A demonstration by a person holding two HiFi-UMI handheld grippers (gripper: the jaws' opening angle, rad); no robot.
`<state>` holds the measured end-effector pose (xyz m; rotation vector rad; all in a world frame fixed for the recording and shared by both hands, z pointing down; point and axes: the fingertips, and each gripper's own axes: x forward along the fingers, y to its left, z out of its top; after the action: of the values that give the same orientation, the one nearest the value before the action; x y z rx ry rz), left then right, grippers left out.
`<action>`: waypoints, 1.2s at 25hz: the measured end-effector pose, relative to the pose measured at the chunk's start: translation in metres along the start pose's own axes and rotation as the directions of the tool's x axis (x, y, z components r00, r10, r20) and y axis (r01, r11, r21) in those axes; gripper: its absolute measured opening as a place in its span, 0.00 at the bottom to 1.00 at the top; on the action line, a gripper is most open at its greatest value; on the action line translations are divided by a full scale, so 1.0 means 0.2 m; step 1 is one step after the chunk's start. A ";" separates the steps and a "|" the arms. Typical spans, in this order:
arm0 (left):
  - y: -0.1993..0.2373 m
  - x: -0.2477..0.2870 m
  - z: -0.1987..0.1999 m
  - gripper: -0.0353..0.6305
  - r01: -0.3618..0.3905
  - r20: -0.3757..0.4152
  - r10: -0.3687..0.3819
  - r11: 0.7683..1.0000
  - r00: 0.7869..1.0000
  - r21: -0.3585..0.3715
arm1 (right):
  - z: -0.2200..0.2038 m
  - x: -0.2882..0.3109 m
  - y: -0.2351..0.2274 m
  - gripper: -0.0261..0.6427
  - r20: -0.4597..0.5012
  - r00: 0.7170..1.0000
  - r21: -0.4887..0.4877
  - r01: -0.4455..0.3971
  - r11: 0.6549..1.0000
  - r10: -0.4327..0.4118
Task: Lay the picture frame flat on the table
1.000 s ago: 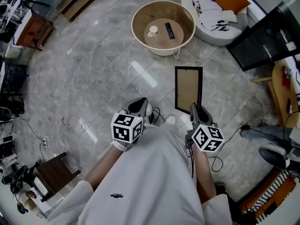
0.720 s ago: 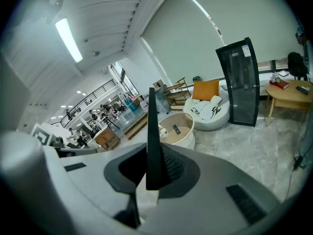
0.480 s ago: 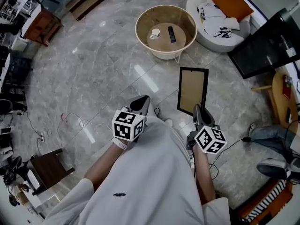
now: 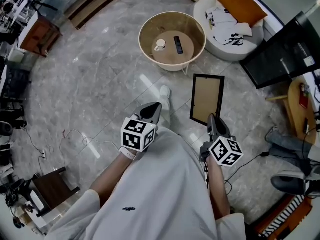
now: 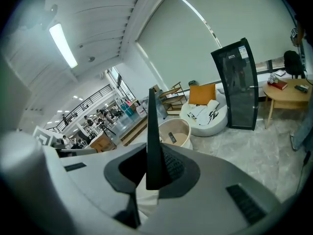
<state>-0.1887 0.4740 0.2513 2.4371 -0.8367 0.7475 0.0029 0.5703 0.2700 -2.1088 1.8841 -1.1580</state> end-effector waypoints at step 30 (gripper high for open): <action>1.35 1.02 1.16 0.06 0.091 -0.039 -0.096 0.987 0.995 -0.130 | 0.94 1.90 0.49 0.10 -0.143 0.989 -0.084 0.012 0.996 -0.024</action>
<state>-0.1506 0.0659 0.2670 2.3197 -0.7246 0.6900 0.0131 0.1346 0.2630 -2.1418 2.0118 -1.2893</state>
